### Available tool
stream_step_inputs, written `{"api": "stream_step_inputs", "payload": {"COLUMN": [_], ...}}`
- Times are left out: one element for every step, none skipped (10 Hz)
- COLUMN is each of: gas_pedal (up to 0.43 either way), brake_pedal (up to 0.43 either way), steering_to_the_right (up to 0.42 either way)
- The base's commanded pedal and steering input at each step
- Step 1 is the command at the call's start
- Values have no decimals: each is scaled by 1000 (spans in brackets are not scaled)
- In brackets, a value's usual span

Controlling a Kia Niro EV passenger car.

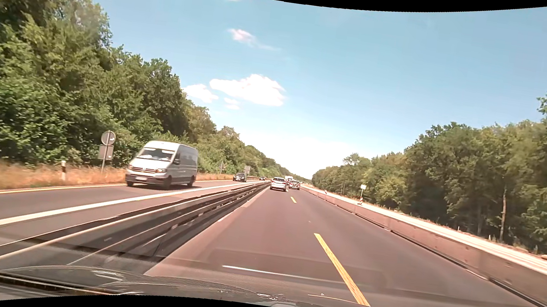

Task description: Follow the waypoints while adhering to traffic rules and regulations

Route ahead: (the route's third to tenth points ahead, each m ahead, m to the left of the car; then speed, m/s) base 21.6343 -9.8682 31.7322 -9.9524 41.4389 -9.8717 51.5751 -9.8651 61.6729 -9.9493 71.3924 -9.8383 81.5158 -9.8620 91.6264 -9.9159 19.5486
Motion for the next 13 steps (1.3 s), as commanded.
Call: {"api": "stream_step_inputs", "payload": {"gas_pedal": [98, 98, 98, 59, 0, 0, 0, 0, 8, 110, 138, 138, 138], "brake_pedal": [0, 0, 0, 0, 0, 0, 0, 0, 0, 0, 0, 0, 0], "steering_to_the_right": [1, 1, 4, 5, 4, 3, 4, 4, 3, 4, 3, 3, 1]}}
